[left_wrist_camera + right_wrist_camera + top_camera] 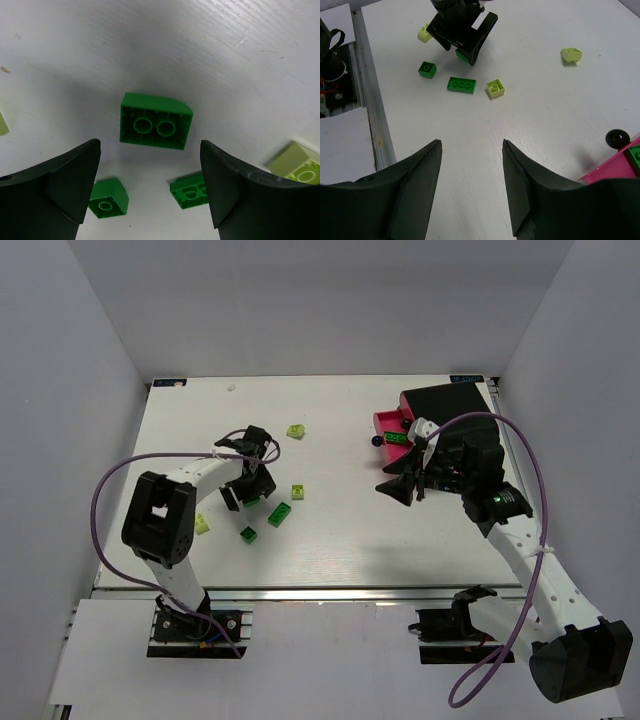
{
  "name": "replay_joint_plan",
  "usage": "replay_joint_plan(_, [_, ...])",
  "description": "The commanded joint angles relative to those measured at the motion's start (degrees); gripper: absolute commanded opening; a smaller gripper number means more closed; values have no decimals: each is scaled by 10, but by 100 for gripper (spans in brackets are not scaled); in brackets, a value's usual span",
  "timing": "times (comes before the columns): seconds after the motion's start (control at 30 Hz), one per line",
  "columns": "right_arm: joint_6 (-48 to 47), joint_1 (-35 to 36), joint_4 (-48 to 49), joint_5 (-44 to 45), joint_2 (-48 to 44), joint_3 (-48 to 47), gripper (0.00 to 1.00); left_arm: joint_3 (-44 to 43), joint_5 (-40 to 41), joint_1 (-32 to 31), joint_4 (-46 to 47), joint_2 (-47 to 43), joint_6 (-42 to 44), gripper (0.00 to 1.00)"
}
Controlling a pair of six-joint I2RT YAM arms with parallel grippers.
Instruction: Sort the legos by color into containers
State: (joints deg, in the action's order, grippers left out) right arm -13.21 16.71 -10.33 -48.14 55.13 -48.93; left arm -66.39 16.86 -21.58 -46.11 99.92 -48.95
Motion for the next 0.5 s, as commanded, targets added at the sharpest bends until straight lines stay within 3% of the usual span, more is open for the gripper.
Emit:
replay_joint_plan(0.0, [0, -3, 21, -1, -5, 3, 58, -15, -13, 7, 14, 2, 45, 90])
replay_joint_plan(0.2, [-1, -4, 21, 2, 0, 4, 58, -29, -23, 17, 30, 28, 73, 87])
replay_joint_plan(0.3, [-3, -4, 21, 3, -1, 5, 58, -33, -27, 22, 37, 41, 81, 81])
replay_joint_plan(0.43, [-4, -4, 20, 5, 1, 5, 57, -38, -32, 22, 42, 44, 94, 63])
replay_joint_plan(0.47, [-6, -6, 20, 5, 1, 5, 57, -40, -34, 22, 44, 41, 97, 52])
